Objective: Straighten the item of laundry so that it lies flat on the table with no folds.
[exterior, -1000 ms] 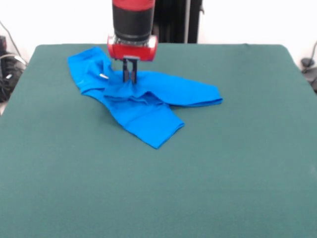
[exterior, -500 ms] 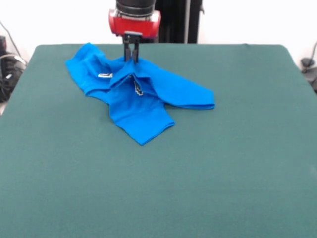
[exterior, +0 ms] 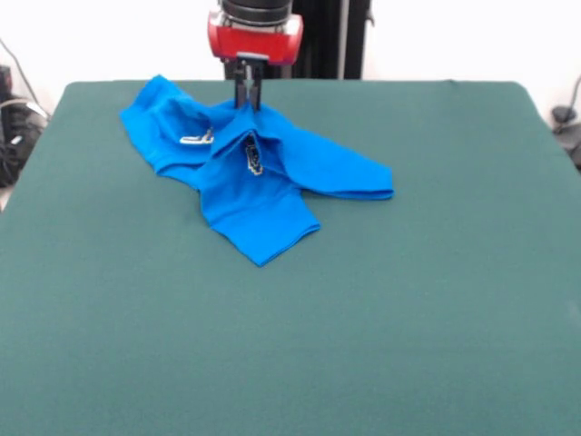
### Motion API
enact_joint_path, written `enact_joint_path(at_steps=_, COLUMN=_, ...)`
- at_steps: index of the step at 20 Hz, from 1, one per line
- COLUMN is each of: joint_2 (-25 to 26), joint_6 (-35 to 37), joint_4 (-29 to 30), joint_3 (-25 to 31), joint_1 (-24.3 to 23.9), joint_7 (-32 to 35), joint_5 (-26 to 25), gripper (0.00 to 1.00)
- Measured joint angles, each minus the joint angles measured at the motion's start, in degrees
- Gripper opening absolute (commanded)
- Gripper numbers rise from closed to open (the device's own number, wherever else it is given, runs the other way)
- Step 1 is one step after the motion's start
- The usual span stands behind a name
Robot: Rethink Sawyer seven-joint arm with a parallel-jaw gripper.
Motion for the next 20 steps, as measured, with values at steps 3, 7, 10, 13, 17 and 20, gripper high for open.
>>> enact_joint_path(at_steps=3, joint_2=0.0, joint_6=0.0, joint_4=0.0, joint_3=-0.3, joint_1=0.1, joint_7=0.0, joint_5=0.0, gripper=0.00)
enact_joint_path(at_steps=7, joint_2=-0.6, joint_6=0.0, joint_4=0.8, joint_3=-1.4, joint_1=0.9, joint_7=0.0, joint_5=0.0, gripper=0.00)
enact_joint_path(at_steps=10, joint_2=-1.9, joint_6=-0.5, joint_4=2.5, joint_3=-2.0, joint_1=1.8, joint_7=0.0, joint_5=0.0, gripper=0.00)
enact_joint_path(at_steps=13, joint_2=-3.1, joint_6=-1.5, joint_4=4.2, joint_3=-2.7, joint_1=2.7, joint_7=0.0, joint_5=0.0, gripper=0.00)
enact_joint_path(at_steps=17, joint_2=-5.3, joint_6=-5.6, joint_4=7.9, joint_3=-5.9, joint_1=5.6, joint_7=0.0, joint_5=0.0, gripper=0.00)
enact_joint_path(at_steps=20, joint_2=-5.7, joint_6=-9.5, joint_4=9.9, joint_3=-9.1, joint_1=8.5, joint_7=0.1, joint_5=0.0, gripper=0.00)
